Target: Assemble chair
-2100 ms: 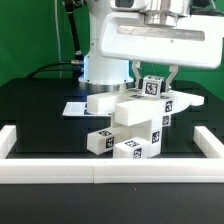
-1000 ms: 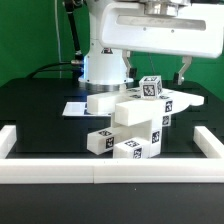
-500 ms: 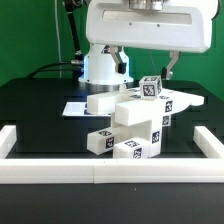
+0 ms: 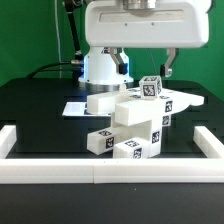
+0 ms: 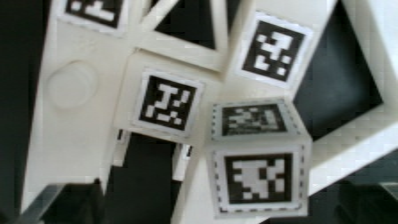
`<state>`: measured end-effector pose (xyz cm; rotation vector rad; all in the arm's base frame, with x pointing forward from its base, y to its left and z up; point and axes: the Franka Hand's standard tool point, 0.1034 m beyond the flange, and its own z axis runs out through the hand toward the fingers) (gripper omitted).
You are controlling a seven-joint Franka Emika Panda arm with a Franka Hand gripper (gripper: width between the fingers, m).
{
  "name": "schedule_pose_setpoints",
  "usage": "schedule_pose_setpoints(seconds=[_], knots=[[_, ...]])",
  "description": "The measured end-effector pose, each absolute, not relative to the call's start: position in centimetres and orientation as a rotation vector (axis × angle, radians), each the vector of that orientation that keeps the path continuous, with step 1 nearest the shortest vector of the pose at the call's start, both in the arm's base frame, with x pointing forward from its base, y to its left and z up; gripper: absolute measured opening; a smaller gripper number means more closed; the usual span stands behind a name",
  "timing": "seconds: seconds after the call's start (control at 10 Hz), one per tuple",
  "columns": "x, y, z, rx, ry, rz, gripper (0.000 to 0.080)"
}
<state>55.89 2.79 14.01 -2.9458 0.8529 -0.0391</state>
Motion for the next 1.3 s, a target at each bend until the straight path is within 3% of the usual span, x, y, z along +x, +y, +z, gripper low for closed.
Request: schedule_pose_setpoints(seconds=[0.3,1.3], knots=[[56.7,4.5,15.6,-2.861,0.849,-0.182,0.0649],[56.8,3.8,12.5,-2.935,0.817,-0.171,0.0649]])
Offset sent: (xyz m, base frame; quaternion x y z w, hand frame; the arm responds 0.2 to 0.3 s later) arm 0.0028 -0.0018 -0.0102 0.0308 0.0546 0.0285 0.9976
